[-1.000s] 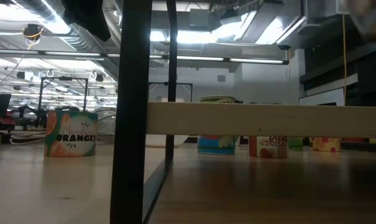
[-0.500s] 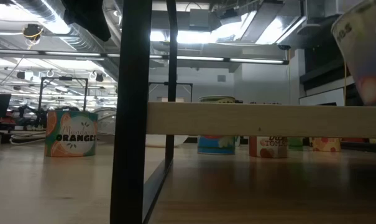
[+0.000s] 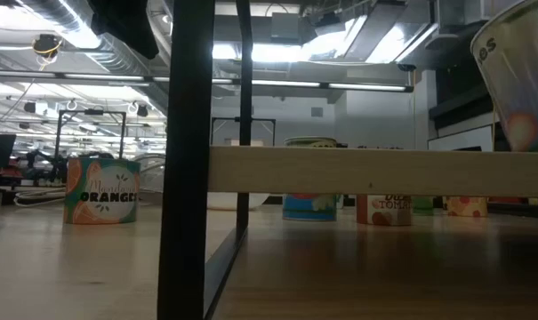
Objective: Pick and place cans onto a shelf
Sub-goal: Put the blue can on the shelf
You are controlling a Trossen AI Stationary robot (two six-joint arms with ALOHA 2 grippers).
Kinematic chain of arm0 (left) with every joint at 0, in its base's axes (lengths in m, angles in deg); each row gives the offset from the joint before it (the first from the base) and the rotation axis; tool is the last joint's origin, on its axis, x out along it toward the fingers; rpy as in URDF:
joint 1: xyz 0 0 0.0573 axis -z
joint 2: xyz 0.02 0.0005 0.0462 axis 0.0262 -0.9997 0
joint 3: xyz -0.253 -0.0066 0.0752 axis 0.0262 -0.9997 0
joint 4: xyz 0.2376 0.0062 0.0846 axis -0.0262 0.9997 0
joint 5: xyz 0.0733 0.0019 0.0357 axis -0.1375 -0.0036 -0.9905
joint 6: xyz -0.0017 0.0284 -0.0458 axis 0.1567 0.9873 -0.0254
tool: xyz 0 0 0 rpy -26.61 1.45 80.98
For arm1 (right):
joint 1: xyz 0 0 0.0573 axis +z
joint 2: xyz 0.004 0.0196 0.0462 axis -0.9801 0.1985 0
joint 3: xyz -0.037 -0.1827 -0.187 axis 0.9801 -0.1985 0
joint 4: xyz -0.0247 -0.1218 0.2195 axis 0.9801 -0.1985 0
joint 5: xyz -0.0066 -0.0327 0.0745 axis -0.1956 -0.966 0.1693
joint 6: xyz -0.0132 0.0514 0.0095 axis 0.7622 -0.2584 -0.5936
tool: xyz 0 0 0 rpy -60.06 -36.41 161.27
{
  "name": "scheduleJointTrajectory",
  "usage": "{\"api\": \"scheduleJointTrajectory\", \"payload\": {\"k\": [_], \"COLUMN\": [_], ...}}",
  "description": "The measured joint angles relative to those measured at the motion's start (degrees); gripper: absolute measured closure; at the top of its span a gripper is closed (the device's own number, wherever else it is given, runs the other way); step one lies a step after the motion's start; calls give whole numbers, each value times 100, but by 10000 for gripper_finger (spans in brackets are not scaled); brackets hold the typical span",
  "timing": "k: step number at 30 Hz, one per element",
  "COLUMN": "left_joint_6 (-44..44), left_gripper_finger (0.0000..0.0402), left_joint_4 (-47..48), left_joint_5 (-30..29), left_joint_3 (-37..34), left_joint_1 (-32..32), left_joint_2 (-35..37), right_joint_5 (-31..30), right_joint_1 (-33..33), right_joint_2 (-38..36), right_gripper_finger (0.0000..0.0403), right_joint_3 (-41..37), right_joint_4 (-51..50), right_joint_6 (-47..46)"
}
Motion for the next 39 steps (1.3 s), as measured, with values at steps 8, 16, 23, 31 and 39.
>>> {"api": "scheduleJointTrajectory", "payload": {"k": [8,16,23,31,39], "left_joint_6": [0,2,0,0,0], "left_gripper_finger": [324,324,327,326,324], "left_joint_4": [0,0,0,0,1], "left_joint_5": [0,0,0,0,0], "left_joint_3": [0,0,0,0,0], "left_joint_1": [0,2,0,1,0], "left_joint_2": [-2,0,0,0,0], "right_joint_5": [136,152,156,161,273], "right_joint_1": [0,-2,-2,0,0], "right_joint_2": [2,2,2,2,4], "right_gripper_finger": [374,373,358,299,293], "right_joint_3": [0,1,0,2,8], "right_joint_4": [0,-37,-39,-37,-37], "right_joint_6": [0,14,23,29,27]}}
